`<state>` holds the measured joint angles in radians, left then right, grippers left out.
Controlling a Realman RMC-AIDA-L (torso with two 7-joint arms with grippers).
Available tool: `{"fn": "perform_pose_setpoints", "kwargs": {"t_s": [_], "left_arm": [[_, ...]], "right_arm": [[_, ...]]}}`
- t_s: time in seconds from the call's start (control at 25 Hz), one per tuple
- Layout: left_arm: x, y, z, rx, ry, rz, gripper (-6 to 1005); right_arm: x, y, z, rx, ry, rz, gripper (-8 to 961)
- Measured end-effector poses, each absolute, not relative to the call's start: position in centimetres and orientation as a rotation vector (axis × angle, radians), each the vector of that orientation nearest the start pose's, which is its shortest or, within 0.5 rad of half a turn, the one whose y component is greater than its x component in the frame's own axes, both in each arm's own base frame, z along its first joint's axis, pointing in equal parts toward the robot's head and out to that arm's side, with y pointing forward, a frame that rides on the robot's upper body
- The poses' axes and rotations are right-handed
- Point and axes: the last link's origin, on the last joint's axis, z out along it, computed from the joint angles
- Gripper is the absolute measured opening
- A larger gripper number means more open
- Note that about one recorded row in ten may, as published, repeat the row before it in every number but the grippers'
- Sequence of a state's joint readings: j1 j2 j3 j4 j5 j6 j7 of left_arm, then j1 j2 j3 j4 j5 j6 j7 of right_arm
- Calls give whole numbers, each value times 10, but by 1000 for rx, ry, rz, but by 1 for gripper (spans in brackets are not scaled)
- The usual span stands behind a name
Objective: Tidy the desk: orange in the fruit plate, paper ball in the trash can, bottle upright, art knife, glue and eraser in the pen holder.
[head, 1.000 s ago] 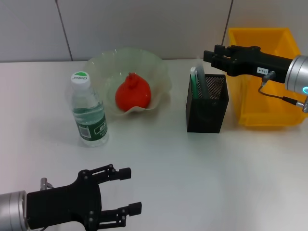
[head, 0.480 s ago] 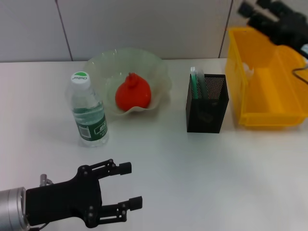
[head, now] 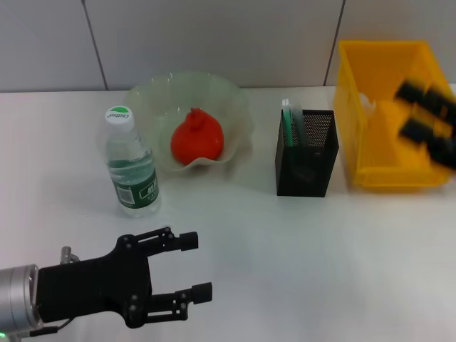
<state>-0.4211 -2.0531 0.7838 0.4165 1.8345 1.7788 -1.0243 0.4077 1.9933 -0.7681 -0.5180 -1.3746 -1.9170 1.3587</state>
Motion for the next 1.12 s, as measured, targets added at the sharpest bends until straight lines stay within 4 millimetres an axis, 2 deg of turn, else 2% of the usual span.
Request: {"fn": "perform_pose_setpoints", "kwargs": {"t_s": [0.12, 0.24, 0.52, 0.76, 1.12], "left_arm": [[-271, 262, -19, -2818, -431, -1050, 798], [-272, 266, -15, -2848, -437, -1019, 798], [-278, 270, -9, -2909, -447, -923, 798], [-281, 272, -8, -2916, -435, -878, 798], [-281, 277, -2, -2920, -414, -857, 798]], "right_arm": [[256, 274, 50, -2591, 560, 1429, 813], [264, 267, 32, -2674, 572, 1316, 812], [276, 265, -9, -2793, 606, 1021, 809], [278, 271, -22, -2847, 610, 893, 809], [277, 274, -24, -2852, 595, 876, 809]]}}
